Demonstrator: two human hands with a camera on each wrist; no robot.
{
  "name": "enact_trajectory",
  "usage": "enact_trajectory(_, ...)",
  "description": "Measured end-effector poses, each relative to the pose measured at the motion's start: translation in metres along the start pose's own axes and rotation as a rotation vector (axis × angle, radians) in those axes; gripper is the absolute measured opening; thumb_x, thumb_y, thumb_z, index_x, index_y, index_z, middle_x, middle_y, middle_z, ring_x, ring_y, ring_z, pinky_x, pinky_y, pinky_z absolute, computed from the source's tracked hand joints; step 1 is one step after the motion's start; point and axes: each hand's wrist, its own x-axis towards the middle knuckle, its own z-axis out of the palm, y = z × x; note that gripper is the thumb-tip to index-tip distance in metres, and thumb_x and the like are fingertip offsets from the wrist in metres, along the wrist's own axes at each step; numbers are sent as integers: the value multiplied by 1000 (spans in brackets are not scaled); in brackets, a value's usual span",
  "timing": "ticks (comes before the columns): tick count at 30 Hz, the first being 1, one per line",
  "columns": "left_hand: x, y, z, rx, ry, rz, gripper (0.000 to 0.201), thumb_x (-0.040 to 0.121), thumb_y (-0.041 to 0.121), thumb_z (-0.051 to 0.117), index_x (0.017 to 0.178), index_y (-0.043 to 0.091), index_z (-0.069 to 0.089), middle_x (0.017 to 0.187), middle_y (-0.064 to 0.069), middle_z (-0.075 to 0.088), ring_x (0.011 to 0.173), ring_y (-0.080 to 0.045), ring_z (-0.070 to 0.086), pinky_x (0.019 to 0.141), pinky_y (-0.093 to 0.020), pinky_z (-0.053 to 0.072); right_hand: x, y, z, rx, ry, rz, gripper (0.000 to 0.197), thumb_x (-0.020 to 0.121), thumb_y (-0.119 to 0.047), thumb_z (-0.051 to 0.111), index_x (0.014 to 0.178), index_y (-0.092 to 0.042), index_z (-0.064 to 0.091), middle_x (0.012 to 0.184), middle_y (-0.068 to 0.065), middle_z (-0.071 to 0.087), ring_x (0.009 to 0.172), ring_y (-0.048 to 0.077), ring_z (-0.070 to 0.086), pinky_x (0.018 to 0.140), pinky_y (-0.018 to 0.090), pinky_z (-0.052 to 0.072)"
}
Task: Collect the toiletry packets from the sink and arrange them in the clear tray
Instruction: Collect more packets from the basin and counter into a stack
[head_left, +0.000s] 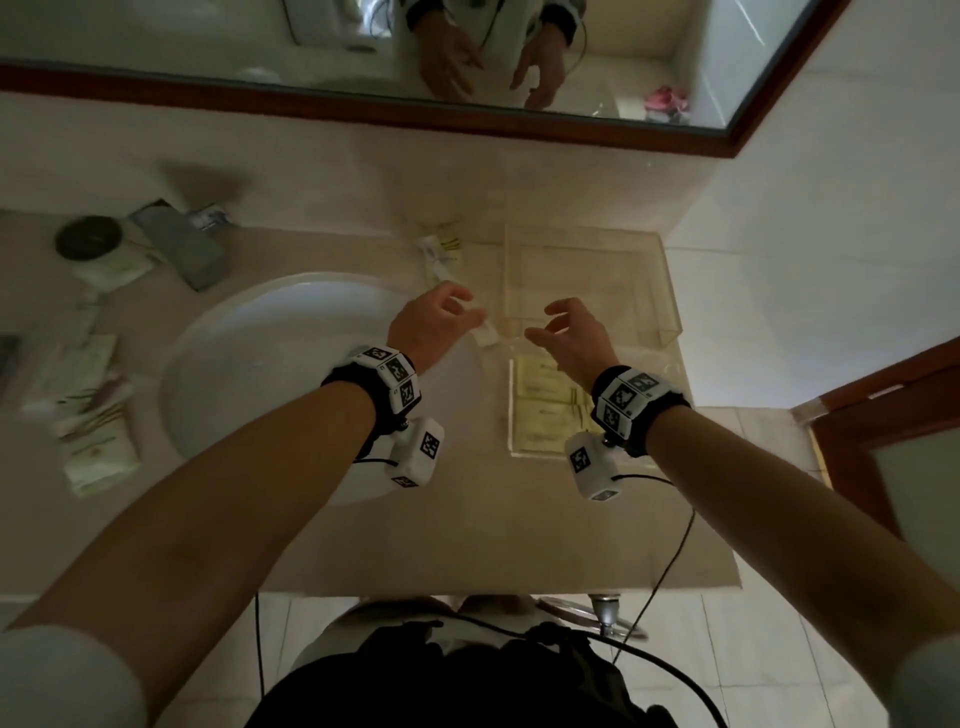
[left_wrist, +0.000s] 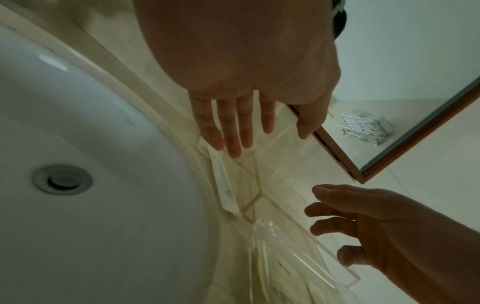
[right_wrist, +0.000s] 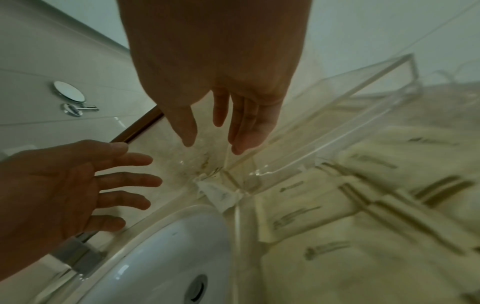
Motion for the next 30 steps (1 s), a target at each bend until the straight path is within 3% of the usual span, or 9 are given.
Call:
enact_trajectory(8,-16,-47,-81,-6,121,-81,39,82,50,65,115,30,58,113,6,61,98,-16,60,90,-36,48,3,-64,67,61,-103,-65,47,83,-35,71,122,-19,50,106,3,61,87,20,65,64,31,56)
enact_trajectory(12,-28,-75,-120,-27,204,-121,38,82,48,66,114,29,59,111,6,60,100,-16,59,92,-35,47,1,-95,107,75,-179,-89,46,83,-36,70,122,-20,50,108,3,61,91,21,65,66,32,57)
enact_trajectory(20,-58,-128,-185,-48,327,-223,36,82,47,66,113,29,59,110,5,61,97,-15,58,87,-30,46,-8,-142,188,83,-324,-127,43,83,-36,70,119,-20,51,110,6,61,92,22,64,57,26,51)
enact_trajectory(23,-70,-148,-209,-34,379,-261,37,82,47,67,113,28,59,109,5,60,96,-16,58,86,-31,47,-12,-159,218,98,-381,-115,43,84,-35,71,118,-19,51,108,5,61,91,21,64,63,32,55)
enact_trajectory(30,-102,-190,-263,33,454,-380,44,83,50,65,121,30,55,127,1,55,110,-19,55,95,-35,43,-24,-191,285,90,-513,-141,42,85,-34,69,119,-17,51,105,4,61,83,15,62,56,26,50)
